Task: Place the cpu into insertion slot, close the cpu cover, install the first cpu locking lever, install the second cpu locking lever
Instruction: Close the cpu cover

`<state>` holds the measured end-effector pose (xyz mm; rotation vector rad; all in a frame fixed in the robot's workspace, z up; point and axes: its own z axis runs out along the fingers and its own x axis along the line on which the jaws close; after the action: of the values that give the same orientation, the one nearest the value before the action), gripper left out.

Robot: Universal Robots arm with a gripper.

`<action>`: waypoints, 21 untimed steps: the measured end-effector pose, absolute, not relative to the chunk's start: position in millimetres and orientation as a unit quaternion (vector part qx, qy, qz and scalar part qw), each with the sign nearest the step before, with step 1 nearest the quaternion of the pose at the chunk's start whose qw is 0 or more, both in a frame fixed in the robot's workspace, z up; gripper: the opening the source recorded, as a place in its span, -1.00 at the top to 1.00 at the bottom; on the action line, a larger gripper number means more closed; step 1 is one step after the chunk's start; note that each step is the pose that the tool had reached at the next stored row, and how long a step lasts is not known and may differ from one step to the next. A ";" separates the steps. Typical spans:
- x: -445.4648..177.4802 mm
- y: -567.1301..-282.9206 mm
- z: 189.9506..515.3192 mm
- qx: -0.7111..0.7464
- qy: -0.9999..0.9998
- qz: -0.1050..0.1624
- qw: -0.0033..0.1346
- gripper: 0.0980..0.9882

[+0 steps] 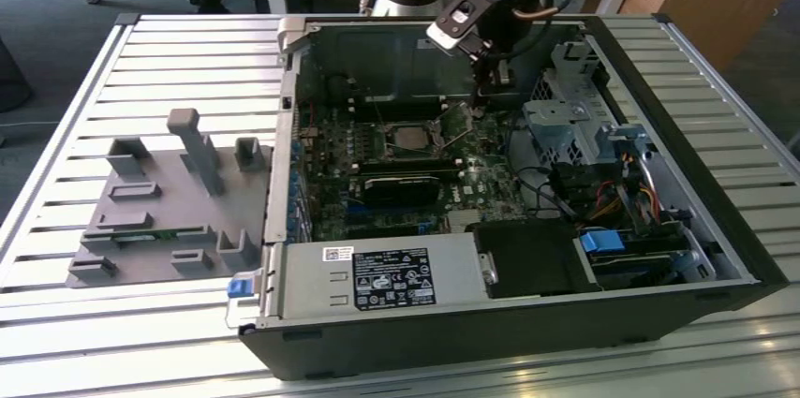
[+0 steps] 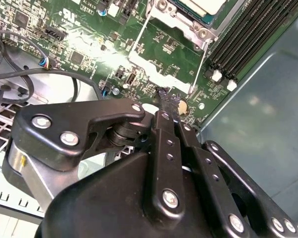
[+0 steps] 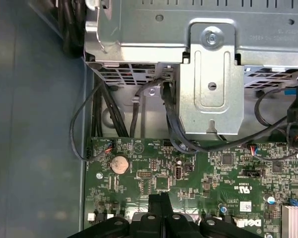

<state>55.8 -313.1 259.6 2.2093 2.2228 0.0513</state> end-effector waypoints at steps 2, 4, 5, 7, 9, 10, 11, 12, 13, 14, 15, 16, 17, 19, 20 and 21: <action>57.3 -312.1 258.9 0.705 0.709 0.015 0.003 0.98; 58.6 -311.1 258.2 0.705 0.709 0.015 0.002 0.98; 59.1 -310.7 257.9 0.705 0.709 0.014 0.001 0.98; 59.9 -309.9 257.2 0.705 0.709 0.014 0.001 0.98; 60.6 -309.2 256.5 0.705 0.709 0.013 0.000 0.98; 61.0 -308.8 256.2 0.705 0.709 0.013 0.000 0.98; 61.4 -308.4 255.8 0.705 0.709 0.013 0.000 0.98; 61.8 -308.1 255.5 0.705 0.709 0.012 0.000 0.98; 62.2 -307.8 255.1 0.705 0.709 0.012 -0.001 0.98; 62.7 -307.6 254.8 0.705 0.709 0.012 -0.001 0.98; 63.2 -307.5 254.4 0.705 0.709 0.011 -0.001 0.98; 63.9 -307.4 253.9 0.705 0.709 0.011 -0.001 0.98; 64.8 -307.3 253.4 0.705 0.709 0.011 -0.002 0.98; 66.2 -307.3 252.5 0.705 0.709 0.010 -0.002 0.98; 66.7 -307.3 252.1 0.705 0.709 0.010 -0.003 0.98; 66.9 -307.3 251.8 0.705 0.709 0.010 -0.003 0.98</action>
<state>66.9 -307.3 251.8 2.2184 2.2316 0.0319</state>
